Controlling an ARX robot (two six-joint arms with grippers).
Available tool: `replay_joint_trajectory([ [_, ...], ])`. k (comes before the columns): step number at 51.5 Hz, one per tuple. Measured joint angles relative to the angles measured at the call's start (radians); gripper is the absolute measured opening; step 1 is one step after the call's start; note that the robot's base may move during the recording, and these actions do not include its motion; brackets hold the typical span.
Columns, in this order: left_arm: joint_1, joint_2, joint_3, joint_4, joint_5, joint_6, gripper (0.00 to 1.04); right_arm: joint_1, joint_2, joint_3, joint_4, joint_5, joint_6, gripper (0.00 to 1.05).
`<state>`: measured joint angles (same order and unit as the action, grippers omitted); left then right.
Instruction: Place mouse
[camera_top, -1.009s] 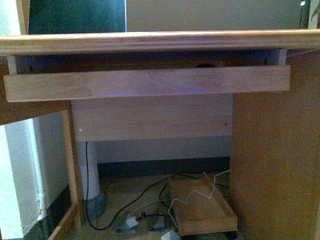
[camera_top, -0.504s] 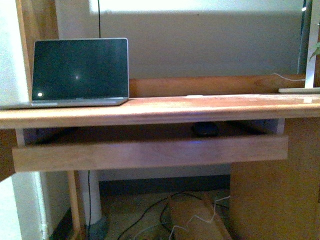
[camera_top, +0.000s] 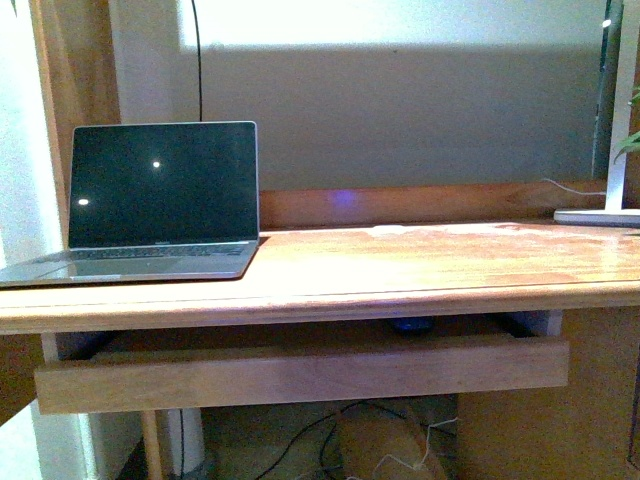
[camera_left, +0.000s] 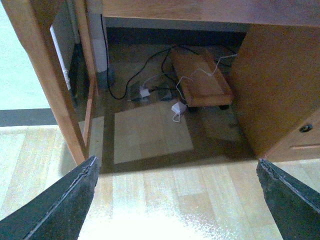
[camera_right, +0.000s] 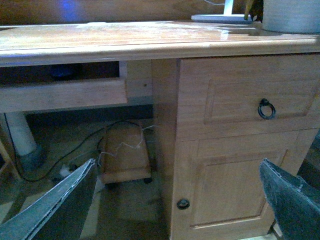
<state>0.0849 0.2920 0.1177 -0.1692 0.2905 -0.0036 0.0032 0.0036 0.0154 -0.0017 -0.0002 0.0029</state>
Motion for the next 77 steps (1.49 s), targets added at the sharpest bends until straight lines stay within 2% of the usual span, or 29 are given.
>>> replay_joint_trajectory([
  [7, 0.133, 0.288, 0.062, 0.239, 0.072, 0.153, 0.97, 0.000, 0.000, 0.000, 0.000, -0.001, 0.000, 0.97],
  [11, 0.160, 0.471, 0.116, 0.386, 0.088, 0.278, 0.97, 0.000, 0.000, 0.000, 0.000, 0.000, 0.000, 0.97],
  [14, 0.159, 0.594, 0.155, 0.473, 0.109, 0.363, 0.97, 0.000, 0.000, 0.000, 0.000, 0.000, 0.000, 0.97],
  [19, 0.135, 0.868, 0.247, 0.632, 0.158, 0.629, 0.97, 0.000, 0.000, 0.000, 0.000, 0.000, 0.000, 0.97],
  [31, 0.080, 1.219, 0.446, 0.805, 0.219, 0.988, 0.97, 0.000, 0.000, 0.000, 0.000, 0.000, 0.000, 0.97],
  [44, 0.037, 1.473, 0.671, 0.804, 0.235, 1.186, 0.97, 0.000, 0.000, 0.000, 0.000, 0.000, 0.000, 0.97],
  [58, 0.016, 1.640, 0.825, 0.800, 0.238, 1.291, 0.97, 0.000, 0.000, 0.000, 0.000, 0.000, 0.000, 0.97],
  [59, 0.035, 1.804, 0.911, 0.845, 0.244, 1.507, 0.97, 0.000, 0.000, 0.000, 0.000, 0.000, 0.000, 0.97],
  [68, 0.042, 1.817, 0.891, 0.829, 0.202, 1.584, 0.97, 0.000, 0.000, 0.000, 0.000, 0.000, 0.000, 0.97],
  [72, 0.027, 1.750, 0.839, 0.721, 0.170, 1.554, 0.98, 0.000, 0.000, 0.000, 0.000, 0.000, 0.000, 0.97],
  [77, 0.022, 1.672, 0.777, 0.638, 0.194, 1.491, 0.98, 0.000, 0.000, 0.000, 0.000, 0.000, 0.000, 0.97],
])
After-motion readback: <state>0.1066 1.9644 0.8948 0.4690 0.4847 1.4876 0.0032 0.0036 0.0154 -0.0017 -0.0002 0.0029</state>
